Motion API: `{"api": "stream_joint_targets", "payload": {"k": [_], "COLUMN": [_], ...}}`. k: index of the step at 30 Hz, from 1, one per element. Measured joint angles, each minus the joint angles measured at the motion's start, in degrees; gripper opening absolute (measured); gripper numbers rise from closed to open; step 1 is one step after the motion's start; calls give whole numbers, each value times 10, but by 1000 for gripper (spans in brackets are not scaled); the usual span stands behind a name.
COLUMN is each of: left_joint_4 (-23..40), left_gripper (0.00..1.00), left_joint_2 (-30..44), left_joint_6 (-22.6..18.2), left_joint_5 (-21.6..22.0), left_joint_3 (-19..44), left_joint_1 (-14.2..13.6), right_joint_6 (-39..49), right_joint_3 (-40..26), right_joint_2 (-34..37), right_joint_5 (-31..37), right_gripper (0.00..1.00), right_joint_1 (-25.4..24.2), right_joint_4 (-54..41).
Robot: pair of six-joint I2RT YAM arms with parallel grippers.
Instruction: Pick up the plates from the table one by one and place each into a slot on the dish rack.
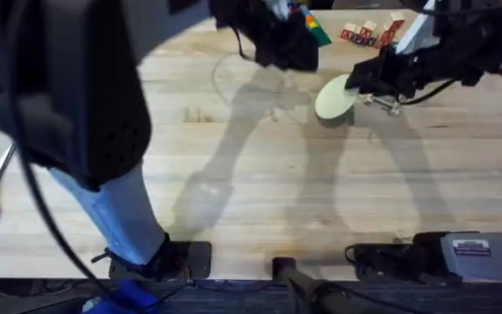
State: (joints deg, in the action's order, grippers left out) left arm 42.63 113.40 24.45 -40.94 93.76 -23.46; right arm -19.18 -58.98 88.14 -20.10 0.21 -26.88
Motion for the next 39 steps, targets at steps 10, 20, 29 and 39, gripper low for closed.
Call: {"api": "stream_joint_targets", "payload": {"k": [10, 20, 29, 39], "left_joint_4": [185, 241, 241, 254], "left_gripper": [40, 197, 776, 993], "left_joint_2": [-13, -13, -13, -13], "left_joint_6": [-46, -67, -72, -74], "left_joint_5": [160, 303, 322, 325], "left_joint_3": [120, 164, 164, 164], "left_joint_1": [17, 17, 17, 17], "right_joint_6": [73, 259, 488, 676], "right_joint_3": [-70, -182, -203, -205], "right_joint_2": [-7, -40, -119, -166], "right_joint_5": [5, 8, 8, 11], "right_gripper": [31, 31, 30, 30], "right_joint_1": [0, -12, -85, -198], "right_joint_4": [-30, -98, -101, -128]}}
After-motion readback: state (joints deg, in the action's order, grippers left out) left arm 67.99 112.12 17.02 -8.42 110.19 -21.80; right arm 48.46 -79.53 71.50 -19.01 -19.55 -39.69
